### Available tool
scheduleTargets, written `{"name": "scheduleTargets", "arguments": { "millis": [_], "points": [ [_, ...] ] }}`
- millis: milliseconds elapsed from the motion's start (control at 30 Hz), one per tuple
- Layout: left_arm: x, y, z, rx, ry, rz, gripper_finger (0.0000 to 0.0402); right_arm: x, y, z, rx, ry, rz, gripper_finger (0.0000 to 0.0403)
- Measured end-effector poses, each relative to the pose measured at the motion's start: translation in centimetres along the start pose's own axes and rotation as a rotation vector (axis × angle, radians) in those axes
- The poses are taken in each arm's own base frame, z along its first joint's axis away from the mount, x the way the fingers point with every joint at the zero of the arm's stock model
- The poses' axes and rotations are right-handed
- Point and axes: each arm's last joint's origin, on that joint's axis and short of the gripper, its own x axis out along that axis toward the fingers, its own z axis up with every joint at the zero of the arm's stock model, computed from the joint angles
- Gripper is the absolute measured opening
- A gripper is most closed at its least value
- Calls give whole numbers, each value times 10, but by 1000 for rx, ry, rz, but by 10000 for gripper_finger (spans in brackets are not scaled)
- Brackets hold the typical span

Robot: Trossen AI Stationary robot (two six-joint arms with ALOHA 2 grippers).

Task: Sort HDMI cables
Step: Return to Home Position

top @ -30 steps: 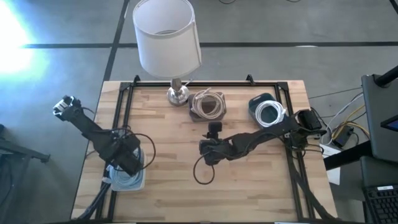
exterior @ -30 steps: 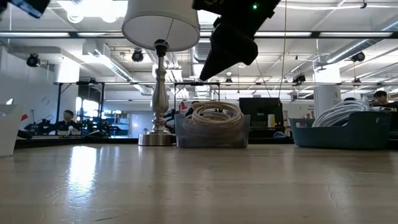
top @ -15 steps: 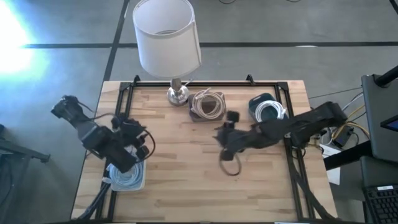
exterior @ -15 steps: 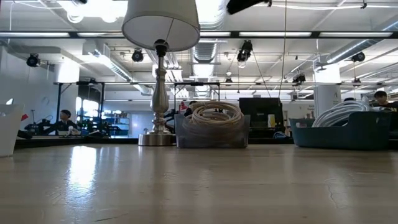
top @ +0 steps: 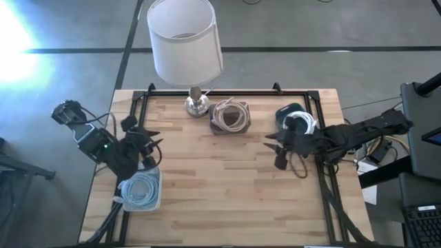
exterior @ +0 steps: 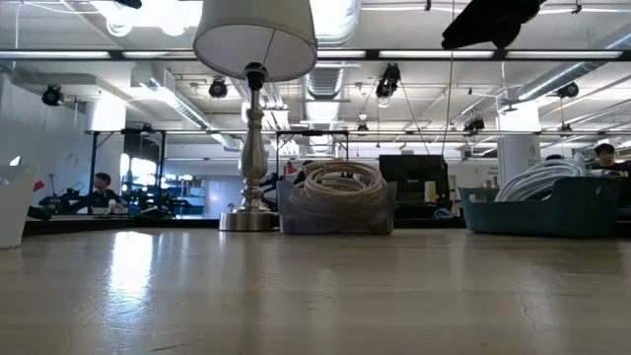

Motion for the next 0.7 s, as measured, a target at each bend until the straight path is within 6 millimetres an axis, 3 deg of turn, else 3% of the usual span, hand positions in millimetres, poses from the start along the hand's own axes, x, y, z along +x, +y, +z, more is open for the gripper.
{"name": "scheduleTargets", "arguments": {
  "millis": [133, 367, 700],
  "points": [
    [9, -10, -11, -51, -85, -181, 122, -9, -8, -15, 61, -111, 100, 124],
    [26, -28, -27, 104, -275, -508, 122, -24, -19, -31, 33, -238, 258, 134],
    [40, -3, -60, 123, -482, -510, 122, -31, -29, -65, 0, -262, 392, 135]
  ]
}}
